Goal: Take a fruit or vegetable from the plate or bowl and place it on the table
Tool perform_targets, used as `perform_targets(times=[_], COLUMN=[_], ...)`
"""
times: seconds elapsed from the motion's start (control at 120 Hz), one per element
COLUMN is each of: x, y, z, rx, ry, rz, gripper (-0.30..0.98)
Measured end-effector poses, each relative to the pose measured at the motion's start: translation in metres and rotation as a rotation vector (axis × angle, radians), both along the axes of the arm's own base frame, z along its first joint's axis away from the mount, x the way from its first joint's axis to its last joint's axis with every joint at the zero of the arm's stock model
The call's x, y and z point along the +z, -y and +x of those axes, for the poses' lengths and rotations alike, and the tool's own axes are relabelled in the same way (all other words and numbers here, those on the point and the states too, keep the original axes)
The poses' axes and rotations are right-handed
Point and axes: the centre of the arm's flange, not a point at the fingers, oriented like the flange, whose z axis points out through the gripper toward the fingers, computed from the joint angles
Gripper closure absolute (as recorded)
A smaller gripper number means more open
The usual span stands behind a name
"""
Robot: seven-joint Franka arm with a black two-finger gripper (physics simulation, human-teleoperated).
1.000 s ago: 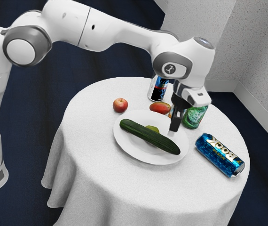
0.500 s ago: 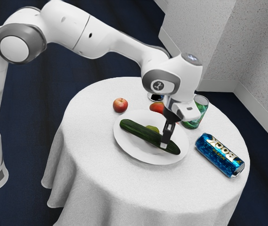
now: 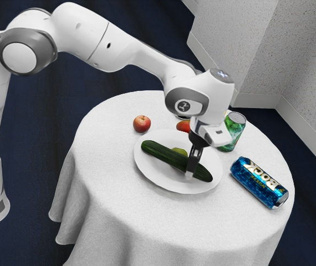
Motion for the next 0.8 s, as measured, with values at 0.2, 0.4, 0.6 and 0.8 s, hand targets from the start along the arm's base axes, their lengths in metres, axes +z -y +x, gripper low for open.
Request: perform_targets(times=[0.2,0.4,0.6,0.8], x=[-0.005,-0.009,-0.015,-0.018], y=[0.005,0.004,0.003,0.001], z=[0.001,0.003,0.004,0.005], rx=[-0.012,-0.012,-0.014,-0.024], ry=[-0.006,-0.010,-0.018,-0.022], rz=[-0.001,-0.001,0.002,0.004], gripper=[0.00,0.05,0.27,0.50])
